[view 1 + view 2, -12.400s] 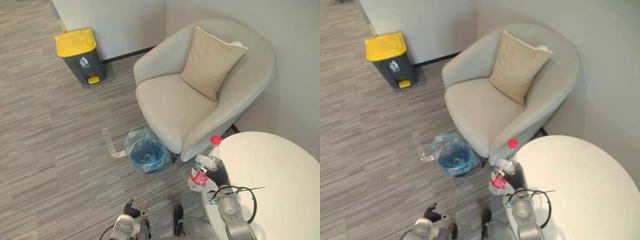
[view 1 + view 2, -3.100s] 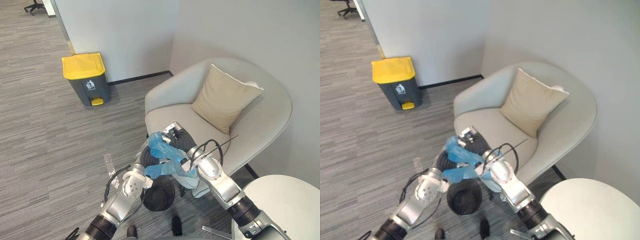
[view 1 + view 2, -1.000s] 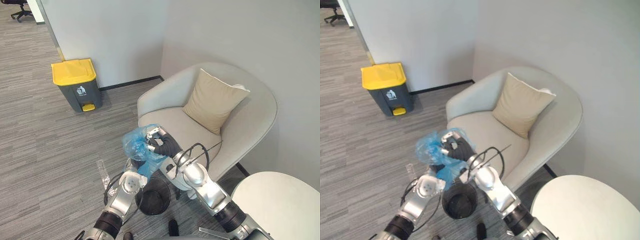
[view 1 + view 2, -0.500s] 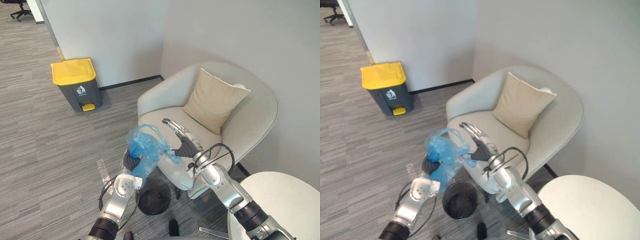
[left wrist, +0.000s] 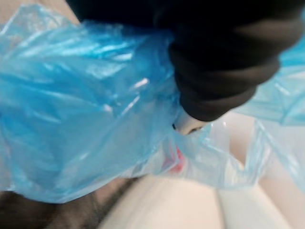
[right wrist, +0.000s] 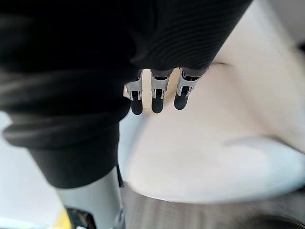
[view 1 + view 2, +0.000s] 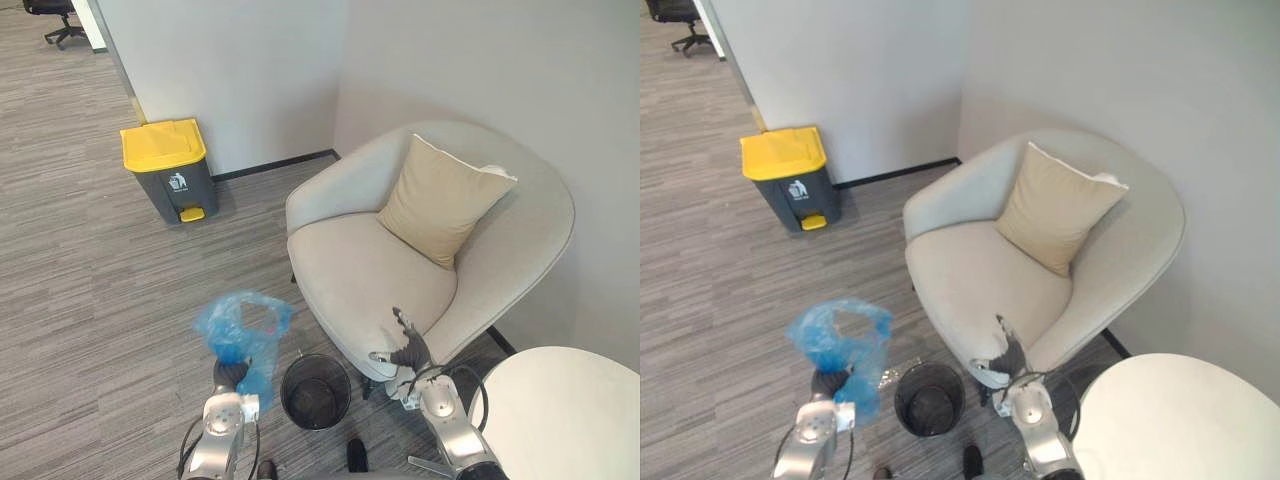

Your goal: Gather rubbish on tea table into small bin, then transfer packed bag to large trash can.

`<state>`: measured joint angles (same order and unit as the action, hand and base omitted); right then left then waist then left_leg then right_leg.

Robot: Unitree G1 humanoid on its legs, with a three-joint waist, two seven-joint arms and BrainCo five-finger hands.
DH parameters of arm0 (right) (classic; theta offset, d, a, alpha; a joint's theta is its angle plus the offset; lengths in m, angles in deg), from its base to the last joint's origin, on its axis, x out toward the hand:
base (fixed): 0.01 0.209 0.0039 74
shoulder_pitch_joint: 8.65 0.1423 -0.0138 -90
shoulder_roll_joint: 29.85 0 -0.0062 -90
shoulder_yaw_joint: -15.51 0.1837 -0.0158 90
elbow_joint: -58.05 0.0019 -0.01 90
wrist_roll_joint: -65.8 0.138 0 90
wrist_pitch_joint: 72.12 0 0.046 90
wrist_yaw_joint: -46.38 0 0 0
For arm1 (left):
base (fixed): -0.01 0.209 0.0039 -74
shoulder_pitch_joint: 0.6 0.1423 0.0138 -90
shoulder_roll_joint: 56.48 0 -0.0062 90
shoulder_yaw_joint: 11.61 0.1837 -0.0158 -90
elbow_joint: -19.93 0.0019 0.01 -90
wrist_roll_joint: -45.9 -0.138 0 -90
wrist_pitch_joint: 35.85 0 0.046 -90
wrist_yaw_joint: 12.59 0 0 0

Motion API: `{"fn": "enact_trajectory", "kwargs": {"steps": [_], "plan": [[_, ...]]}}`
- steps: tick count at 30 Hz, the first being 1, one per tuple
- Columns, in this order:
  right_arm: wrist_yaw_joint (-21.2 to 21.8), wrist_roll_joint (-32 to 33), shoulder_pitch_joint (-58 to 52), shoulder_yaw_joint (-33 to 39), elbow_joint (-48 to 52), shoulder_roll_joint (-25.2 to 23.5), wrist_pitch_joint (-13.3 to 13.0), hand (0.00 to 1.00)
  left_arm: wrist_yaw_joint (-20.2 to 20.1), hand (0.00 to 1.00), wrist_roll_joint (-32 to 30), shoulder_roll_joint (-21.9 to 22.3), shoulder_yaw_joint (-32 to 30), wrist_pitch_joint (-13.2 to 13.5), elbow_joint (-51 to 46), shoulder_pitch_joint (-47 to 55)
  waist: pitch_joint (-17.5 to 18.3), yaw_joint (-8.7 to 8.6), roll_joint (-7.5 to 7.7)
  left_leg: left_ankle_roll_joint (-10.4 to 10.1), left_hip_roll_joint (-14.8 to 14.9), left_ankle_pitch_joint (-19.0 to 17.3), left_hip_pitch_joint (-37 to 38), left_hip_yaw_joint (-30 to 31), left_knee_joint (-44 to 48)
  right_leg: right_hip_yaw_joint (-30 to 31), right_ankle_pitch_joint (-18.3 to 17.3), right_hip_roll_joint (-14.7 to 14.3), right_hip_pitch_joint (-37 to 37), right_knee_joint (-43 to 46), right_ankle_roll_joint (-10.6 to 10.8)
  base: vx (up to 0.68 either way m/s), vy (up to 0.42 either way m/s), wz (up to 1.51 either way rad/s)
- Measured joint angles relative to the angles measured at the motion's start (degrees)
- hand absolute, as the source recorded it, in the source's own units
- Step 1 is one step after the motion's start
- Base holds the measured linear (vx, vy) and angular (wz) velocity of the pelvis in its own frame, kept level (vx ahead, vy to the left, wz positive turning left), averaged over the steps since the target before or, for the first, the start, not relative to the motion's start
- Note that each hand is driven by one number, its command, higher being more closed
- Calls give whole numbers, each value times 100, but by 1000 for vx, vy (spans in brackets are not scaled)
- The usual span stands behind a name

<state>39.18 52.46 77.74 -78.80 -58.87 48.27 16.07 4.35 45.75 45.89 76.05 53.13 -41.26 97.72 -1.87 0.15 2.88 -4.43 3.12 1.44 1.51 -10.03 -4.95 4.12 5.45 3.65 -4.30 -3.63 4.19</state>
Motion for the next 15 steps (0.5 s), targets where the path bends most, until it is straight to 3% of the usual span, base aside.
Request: {"fn": "enact_trajectory", "kwargs": {"steps": [5, 10, 13, 15], "plan": [[-16, 540, -31, 391, -855, -196, 161, 0, -133, 100, 204, 92, -374, -97, 696, 207, -13, 92, -24, -7, 51, -101, 94, -191, 119, 105, -93, -35, 38, 78, 1, -13, -4, -9], [-71, 689, -64, 542, -1388, -200, 241, 0, -149, 100, 264, 361, -699, -125, 1086, 200, -51, 213, -76, -17, 129, -359, 153, -465, 492, 318, -142, -55, 22, 342, -20, 1, 17, -27], [-139, 716, -66, 623, -1588, -247, 279, 0, -146, 100, 265, 446, -731, -124, 1211, 98, -155, 213, -35, 5, 159, -511, 51, -525, 821, 334, -316, -56, -132, 659, -8, -53, 14, -12], [-215, 720, 12, 742, -1679, -382, 291, 0, -141, 100, 272, 444, -790, -120, 1280, 2, -244, 213, 59, 66, 167, -597, -138, -613, 1133, 39, -540, 66, -420, 1105, -60, -85, -4, -16]]}}
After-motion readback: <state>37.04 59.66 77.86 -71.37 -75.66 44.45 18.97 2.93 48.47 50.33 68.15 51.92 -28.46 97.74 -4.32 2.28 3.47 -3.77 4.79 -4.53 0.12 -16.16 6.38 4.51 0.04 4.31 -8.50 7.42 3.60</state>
